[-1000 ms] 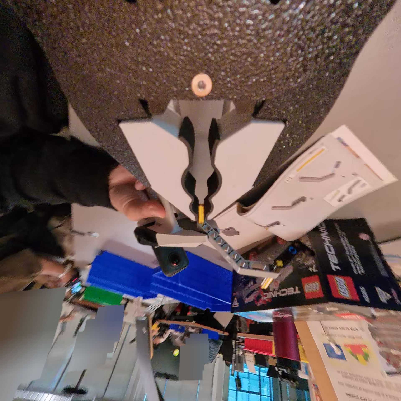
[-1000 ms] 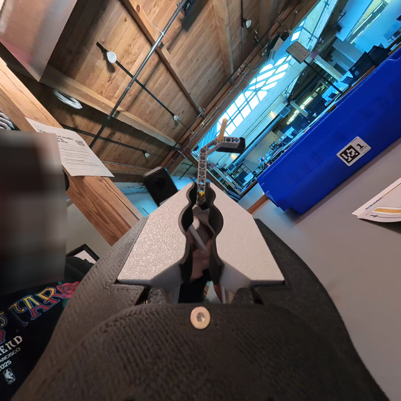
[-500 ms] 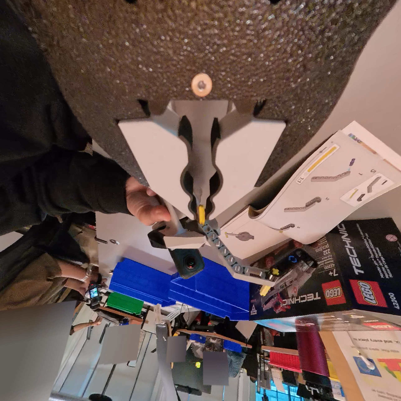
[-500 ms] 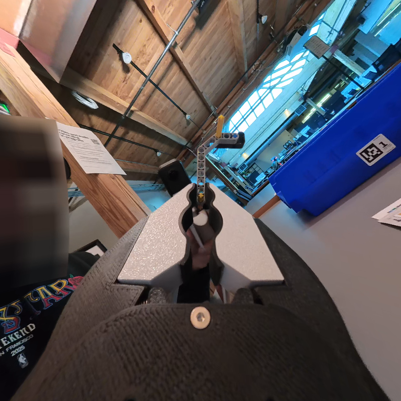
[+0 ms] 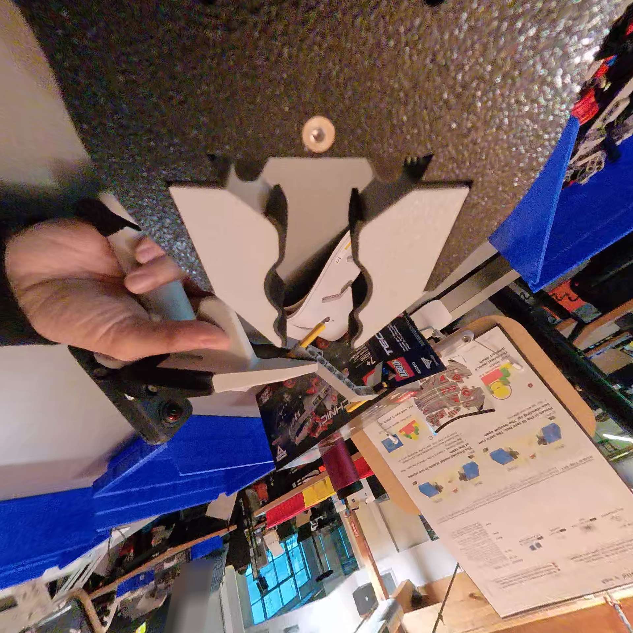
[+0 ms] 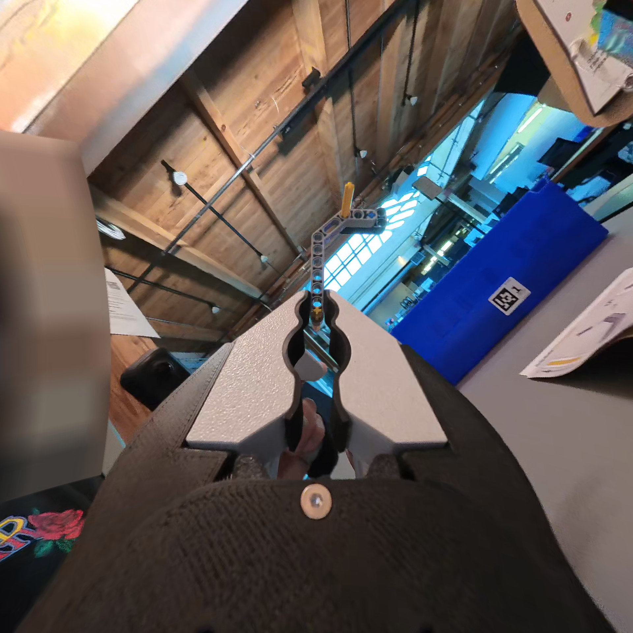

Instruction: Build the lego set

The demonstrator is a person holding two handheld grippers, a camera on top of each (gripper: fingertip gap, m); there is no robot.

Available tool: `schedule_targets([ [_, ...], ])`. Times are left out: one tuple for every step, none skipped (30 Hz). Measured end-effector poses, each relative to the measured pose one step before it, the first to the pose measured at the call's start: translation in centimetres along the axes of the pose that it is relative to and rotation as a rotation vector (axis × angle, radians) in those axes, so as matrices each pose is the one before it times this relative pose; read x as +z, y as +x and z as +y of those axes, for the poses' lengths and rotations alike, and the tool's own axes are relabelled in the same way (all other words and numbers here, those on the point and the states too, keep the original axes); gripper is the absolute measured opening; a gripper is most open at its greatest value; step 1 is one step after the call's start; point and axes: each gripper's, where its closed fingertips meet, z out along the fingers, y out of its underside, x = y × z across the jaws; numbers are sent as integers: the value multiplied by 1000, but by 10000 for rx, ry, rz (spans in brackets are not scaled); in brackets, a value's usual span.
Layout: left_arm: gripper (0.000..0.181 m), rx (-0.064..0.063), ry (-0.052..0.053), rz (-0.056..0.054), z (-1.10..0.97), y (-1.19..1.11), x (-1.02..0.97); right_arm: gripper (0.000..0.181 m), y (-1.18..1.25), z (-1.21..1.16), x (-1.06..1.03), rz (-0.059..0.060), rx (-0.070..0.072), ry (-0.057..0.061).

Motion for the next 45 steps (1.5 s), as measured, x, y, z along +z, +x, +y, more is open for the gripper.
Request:
schedule_targets([
  [33, 150, -52, 25, 156, 348, 131, 5, -503, -105, 49, -298, 164, 195],
  [32, 14, 27, 0, 72, 226, 89, 5, -448, -18, 75, -256, 106, 126],
  [31, -44, 93, 57, 1, 233, 64, 5, -3, 308, 64, 32, -36, -83],
  [30, -89, 93, 98, 2, 170, 61, 5, 213, 525, 53, 149, -60, -233],
  [28, -119, 83, 57, -16, 30, 30, 5, -104, 210, 53, -46, 9, -53],
  [27, -115, 117, 63, -103, -33, 38, 5, -226, 37, 49, -124, 98, 12],
  [21, -128, 143, 129, -162, -14, -1, 5, -41, 151, 7, -62, 71, -123],
  [8, -155, 108, 170, -134, -4, -113, 6, 3, 97, -6, -11, 51, -129],
  [0, -174, 98, 102, -126, -115, -106, 5, 0, -165, -57, 25, -41, 48],
  [0, -132, 49, 6, -89, -237, -70, 5, -104, -164, -68, -20, -71, 53],
  [0, -19, -40, 39, 32, -183, -26, 6, -79, 41, -25, -22, -49, -95],
  [0, 27, -73, 150, 94, -16, 1, 6, -18, 120, -33, 45, -124, -145],
  [0, -13, -44, 180, 37, 6, 4, 6, -5, -130, -76, 116, -266, 26],
  [0, -112, 9, 168, -77, -70, -59, 6, -100, -136, -66, 54, -286, 10],
  [3, -335, 102, 219, -255, -89, -247, 5, -187, 116, 27, -37, -219, -212],
  [7, -666, 199, 257, -405, -180, -406, 6, -280, 198, 80, -89, -253, -275],
  [12, -935, 222, 289, -413, -292, -330, 6, -365, 4, 75, -83, -383, -121],
  [17, -1015, 212, 413, -419, -149, -325, 5, -282, 21, 80, 3, -479, -117],
  [23, -925, 180, 564, -387, 155, -273, 5, -185, 254, 109, 50, -503, -259],
  [26, -761, 84, 509, -215, 193, -204, 6, -303, 359, 152, -32, -455, -296],
  [30, -543, -53, 348, 44, 101, -109, 5, -431, 279, 191, -114, -376, -219],
  [35, -335, -173, 290, 285, 128, -46, 6, -357, 364, 213, -85, -353, -252],
  [36, -243, -183, 247, 338, 164, -11, 6, -151, 556, 220, 18, -335, -355],
  [36, -190, -82, 182, 191, 149, 2, 5, -2, 639, 208, 83, -268, -404],
  [36, -135, 88, 122, -84, 127, -36, 5, -69, 558, 184, 20, -184, -349],
  [33, -121, 201, 72, -267, 93, -120, 5, -170, 357, 145, -61, -142, -240],
  [26, -132, 150, 18, -207, -52, -183, 5, -206, 175, 103, -96, -135, -141],
  [14, -115, -4, -8, -39, -178, -177, 5, -176, 75, 55, -75, -150, -89],
  [10, -58, -161, 51, 168, -133, -132, 5, 90, 214, 58, 97, -136, -161],
  [9, -31, -259, 121, 303, 14, -70, 5, 139, 365, 69, 103, -148, -237],
  [6, 32, -248, 177, 271, 154, -57, 5, -17, 378, 109, 8, -112, -242],
  [6, 94, -161, 129, 149, 135, -106, 5, -186, 196, 91, -119, -60, -128],
  [6, 89, -148, 94, 127, 115, -117, 5, -102, 98, 31, -102, -66, -86],
  [6, 15, -225, 31, 206, -4, -110, 5, -44, 236, -2, -103, -101, -205],
  [6, -9, -183, -24, 137, -93, -161, 6, 47, 297, -58, -56, -108, -286],
  [6, -5, 55, 58, -143, 8, -226, 12, 178, 159, -89, 57, -187, -226],
  [6, -80, 233, 182, -341, 160, -259, 18, 217, 80, -130, 109, -263, -175],
  [6, -148, 212, 252, -328, 152, -247, 23, 79, 102, -95, 51, -250, -170],
  [6, -104, 164, 321, -251, 168, -251, 26, -28, 112, -31, 6, -188, -142],
  [6, -32, 187, 346, -251, 196, -290, 26, -58, 65, 57, 23, -104, -76],
  [6, 14, 239, 303, -316, 168, -299, 27, -344, -73, 111, -147, -48, 49],
  [6, 35, 259, 273, -292, 138, -259, 26, -624, -162, 172, -324, 37, 117],
  [6, -25, 234, 261, -254, 112, -254, 26, -511, -103, 211, -241, 51, 77],
  [6, -114, 212, 189, -206, 47, -223, 27, -297, -49, 209, -86, -50, 32],
  [6, -124, 193, 173, -193, 74, -170, 27, 16, -20, 137, 125, -130, -14],
])
